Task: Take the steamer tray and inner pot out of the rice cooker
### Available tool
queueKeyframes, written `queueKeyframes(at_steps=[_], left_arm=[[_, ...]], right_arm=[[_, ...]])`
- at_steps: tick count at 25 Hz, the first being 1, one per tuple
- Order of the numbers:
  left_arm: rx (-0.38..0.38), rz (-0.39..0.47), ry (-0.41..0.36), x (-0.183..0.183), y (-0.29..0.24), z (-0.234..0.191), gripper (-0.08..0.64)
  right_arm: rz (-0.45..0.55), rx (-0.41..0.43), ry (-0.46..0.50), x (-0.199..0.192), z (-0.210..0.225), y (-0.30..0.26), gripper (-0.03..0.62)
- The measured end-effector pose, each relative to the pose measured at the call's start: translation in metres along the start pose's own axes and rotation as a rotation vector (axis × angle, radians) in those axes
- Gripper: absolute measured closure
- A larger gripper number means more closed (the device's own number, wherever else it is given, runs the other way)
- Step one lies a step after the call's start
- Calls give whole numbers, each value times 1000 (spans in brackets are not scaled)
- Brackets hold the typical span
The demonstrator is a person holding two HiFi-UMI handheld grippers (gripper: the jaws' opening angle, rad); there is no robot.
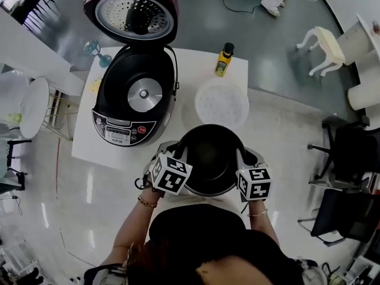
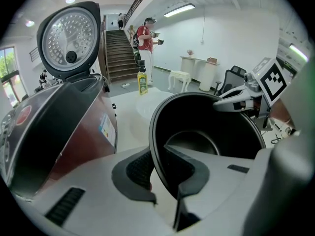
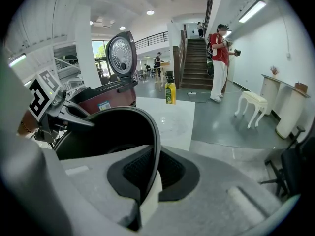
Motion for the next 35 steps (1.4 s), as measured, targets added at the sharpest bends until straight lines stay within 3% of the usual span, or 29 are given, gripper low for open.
queueKeyframes(at_steps=[22,27,31,35], left_arm=[[57,32,36,16,-12,-18,506],[139,60,-41,16,-14,-16,493],[170,91,-57,15,-9,-18,474],[231,143,-94,24,4,-22,403]], right_arm=[[25,39,4,21,13,-23,574],[9,61,52,23,11,-26,565],[0,37,135,26,9,-25,540],[14,25,151,32,10,-21,537]])
Point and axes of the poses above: the fingertips, and each gripper's own axes: y backward along the fingers, z to its right, x out of its top, the point moved 6 cm from there along y, backward along the fingers, and after that the axes turned 11 degrees about x, right-handed, at the moved point
